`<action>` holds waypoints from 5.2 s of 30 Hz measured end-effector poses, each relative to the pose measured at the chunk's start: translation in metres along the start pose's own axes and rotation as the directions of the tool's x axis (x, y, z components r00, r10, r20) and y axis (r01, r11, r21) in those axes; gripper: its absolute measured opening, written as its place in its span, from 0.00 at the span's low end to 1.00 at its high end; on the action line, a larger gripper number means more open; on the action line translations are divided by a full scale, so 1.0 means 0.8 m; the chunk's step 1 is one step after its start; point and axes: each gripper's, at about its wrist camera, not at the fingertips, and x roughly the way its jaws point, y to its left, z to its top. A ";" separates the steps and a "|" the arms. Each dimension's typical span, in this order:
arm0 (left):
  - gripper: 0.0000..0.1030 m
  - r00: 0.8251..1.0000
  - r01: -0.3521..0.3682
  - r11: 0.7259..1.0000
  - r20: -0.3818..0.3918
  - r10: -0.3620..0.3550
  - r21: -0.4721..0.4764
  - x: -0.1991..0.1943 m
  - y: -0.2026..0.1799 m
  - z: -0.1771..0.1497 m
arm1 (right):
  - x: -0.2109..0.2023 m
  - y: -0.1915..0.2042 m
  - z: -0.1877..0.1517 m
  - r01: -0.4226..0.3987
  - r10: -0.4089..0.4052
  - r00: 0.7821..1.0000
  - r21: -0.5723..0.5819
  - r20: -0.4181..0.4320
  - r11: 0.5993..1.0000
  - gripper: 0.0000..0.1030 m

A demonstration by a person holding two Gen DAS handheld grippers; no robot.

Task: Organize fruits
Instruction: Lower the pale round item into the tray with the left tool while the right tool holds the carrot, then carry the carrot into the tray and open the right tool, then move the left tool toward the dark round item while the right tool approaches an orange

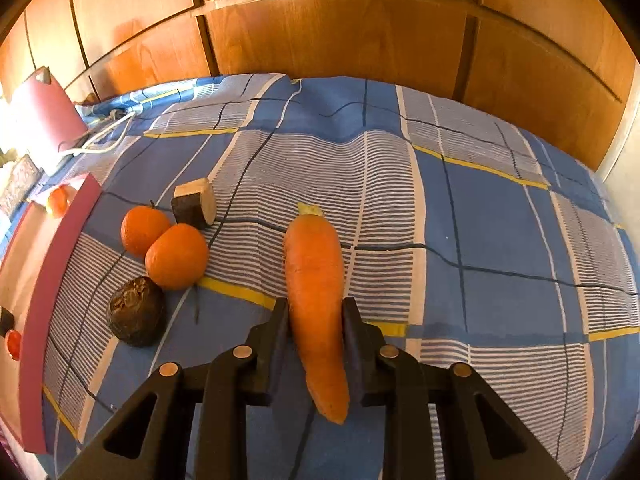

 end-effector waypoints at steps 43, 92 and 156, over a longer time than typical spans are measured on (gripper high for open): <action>0.50 0.990 -0.072 0.991 0.126 0.058 0.113 -0.043 -0.026 -0.054 | -0.097 0.005 -0.056 -0.249 0.237 0.968 0.205 0.079 0.947 0.24; 0.60 0.970 -0.135 0.983 0.219 0.107 0.120 -0.071 -0.023 -0.055 | -0.108 0.176 -0.037 -0.299 0.306 0.948 -0.088 0.082 0.950 0.31; 0.60 0.990 -0.018 0.924 0.133 -0.035 0.381 -0.037 -0.139 -0.040 | -0.059 0.039 -0.004 -0.203 0.196 0.975 0.061 0.103 0.977 0.36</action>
